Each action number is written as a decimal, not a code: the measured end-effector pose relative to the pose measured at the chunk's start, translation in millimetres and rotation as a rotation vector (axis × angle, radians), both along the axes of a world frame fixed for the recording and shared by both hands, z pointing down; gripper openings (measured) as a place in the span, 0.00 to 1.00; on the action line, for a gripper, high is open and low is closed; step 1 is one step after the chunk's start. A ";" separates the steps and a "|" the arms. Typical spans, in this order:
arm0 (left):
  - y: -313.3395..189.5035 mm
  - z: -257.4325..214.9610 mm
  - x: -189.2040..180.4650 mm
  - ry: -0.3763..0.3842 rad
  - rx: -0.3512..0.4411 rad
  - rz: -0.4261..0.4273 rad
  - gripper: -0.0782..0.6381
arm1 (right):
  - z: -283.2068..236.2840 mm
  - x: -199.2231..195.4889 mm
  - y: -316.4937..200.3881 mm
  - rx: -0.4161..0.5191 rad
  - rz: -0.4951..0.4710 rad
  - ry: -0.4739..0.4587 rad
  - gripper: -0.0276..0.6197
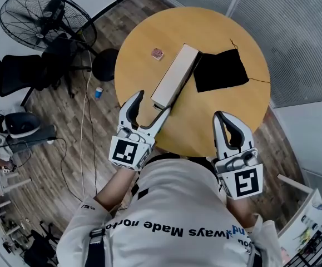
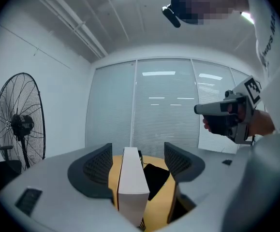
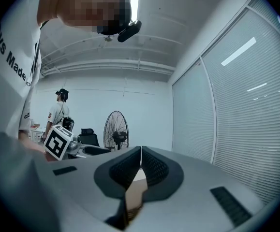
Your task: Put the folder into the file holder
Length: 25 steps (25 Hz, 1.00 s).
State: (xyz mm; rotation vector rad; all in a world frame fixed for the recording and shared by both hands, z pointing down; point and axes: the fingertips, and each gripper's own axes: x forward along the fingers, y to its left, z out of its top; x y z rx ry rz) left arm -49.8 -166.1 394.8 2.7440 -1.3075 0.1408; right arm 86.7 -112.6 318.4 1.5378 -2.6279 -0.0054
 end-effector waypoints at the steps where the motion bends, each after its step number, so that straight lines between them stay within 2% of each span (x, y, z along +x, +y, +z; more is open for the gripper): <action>1: 1.7 -5.5 -0.2 0.004 0.010 0.001 0.57 | -0.2 -0.3 0.3 0.000 -0.001 0.000 0.09; 6: 8.4 -25.4 3.0 -0.007 0.057 0.023 0.56 | 0.5 0.7 0.3 -0.002 -0.007 0.010 0.09; 16: 18.7 -55.4 4.2 0.015 0.114 0.028 0.18 | -10.4 -3.2 -2.1 0.007 -0.014 0.001 0.09; 25: 18.1 -52.1 7.5 0.011 0.100 0.037 0.16 | -13.8 -7.0 -2.3 0.006 -0.028 0.007 0.09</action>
